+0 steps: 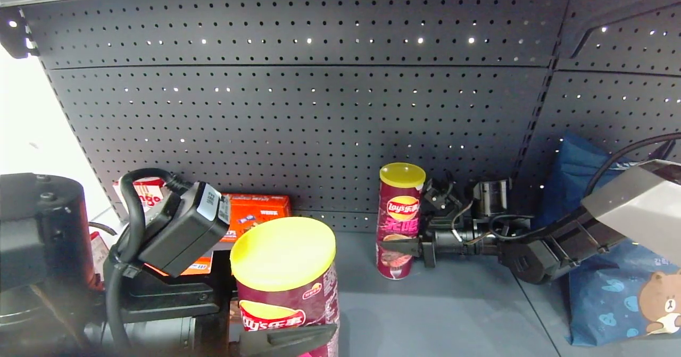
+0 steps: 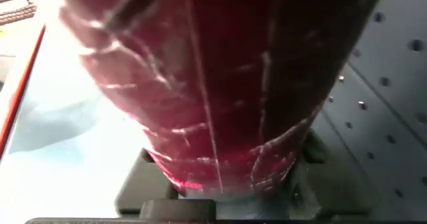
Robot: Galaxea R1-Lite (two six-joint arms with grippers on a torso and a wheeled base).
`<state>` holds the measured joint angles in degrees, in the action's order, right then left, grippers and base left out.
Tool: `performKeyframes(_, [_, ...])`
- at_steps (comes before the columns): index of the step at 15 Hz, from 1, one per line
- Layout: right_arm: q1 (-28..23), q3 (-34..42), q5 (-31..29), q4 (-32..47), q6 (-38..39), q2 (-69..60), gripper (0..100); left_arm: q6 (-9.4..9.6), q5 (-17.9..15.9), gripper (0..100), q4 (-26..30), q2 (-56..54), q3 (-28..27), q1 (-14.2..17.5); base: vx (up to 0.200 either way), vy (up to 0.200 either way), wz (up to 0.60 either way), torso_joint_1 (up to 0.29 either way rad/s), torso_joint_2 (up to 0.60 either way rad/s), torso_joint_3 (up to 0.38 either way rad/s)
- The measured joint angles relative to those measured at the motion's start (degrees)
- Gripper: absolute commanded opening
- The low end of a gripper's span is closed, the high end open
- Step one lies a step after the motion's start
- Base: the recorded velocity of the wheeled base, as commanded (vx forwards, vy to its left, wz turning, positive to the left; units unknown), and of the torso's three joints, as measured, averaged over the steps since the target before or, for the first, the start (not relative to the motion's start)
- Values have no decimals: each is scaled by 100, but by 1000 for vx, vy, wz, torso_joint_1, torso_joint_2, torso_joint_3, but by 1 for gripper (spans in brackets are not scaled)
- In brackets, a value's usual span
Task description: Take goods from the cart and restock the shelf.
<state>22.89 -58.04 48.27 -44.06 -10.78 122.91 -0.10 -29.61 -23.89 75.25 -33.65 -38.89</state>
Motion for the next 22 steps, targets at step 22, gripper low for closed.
performKeyframes(22, [699, 3301, -914, -1859, 408, -1902, 0, -4, 27, 0, 2, 33, -48, -5, 0, 0, 0, 0, 0, 0])
